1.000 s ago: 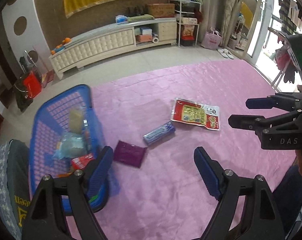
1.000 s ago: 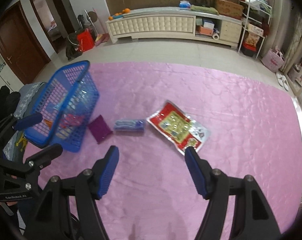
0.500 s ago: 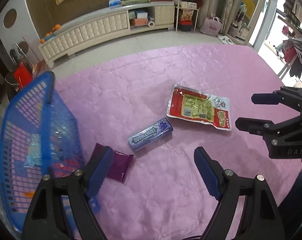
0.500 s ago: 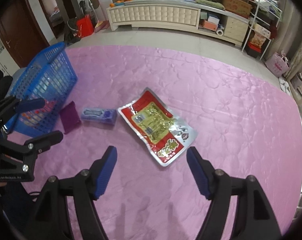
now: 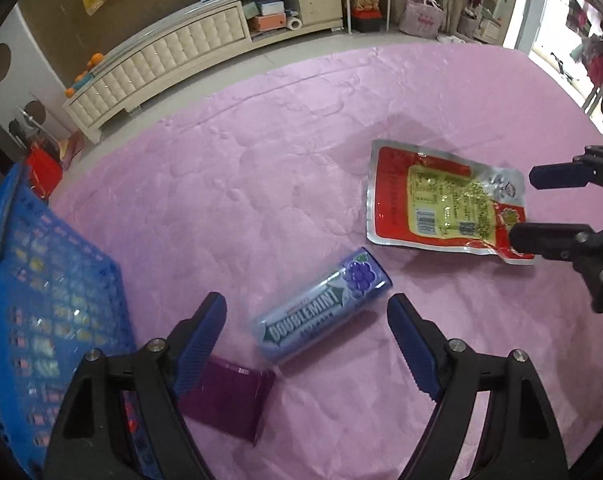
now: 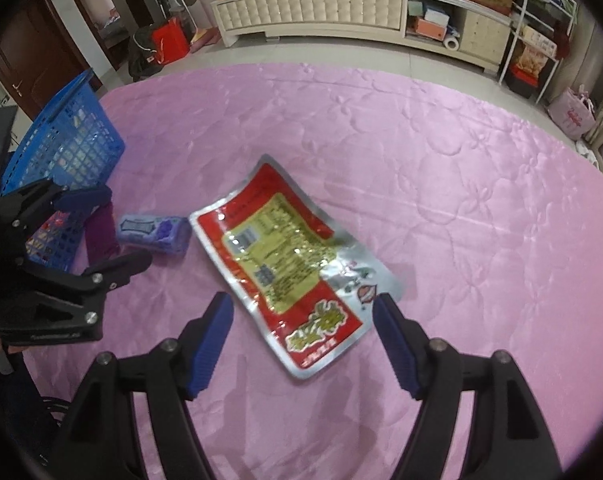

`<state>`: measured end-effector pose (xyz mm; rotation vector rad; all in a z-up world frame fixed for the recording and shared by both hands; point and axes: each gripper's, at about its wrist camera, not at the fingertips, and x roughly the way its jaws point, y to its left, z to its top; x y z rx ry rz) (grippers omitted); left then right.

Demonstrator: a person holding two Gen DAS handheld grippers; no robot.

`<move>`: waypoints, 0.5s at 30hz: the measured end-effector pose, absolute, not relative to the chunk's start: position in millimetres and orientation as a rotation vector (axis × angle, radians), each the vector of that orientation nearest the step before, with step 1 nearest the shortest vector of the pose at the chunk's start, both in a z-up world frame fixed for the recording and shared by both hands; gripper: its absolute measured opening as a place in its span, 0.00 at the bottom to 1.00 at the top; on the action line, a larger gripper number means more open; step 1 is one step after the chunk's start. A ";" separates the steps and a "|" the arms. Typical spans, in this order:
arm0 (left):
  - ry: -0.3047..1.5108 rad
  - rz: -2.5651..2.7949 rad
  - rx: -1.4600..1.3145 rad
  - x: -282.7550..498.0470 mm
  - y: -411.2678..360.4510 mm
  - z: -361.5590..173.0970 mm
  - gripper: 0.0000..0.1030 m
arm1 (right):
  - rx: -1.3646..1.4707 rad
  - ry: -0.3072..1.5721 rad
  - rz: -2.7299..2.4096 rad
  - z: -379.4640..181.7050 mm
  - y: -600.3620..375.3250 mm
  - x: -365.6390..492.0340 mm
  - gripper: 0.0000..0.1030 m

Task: Organize snacks
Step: 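Grasp the blue Doublemint tube with the left tool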

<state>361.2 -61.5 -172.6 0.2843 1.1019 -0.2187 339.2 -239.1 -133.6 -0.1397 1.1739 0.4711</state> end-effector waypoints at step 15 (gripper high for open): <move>1.157 -0.331 0.216 361.9 -69.0 -183.7 0.33 | -0.129 1.191 0.543 -142.7 -253.2 348.3 0.74</move>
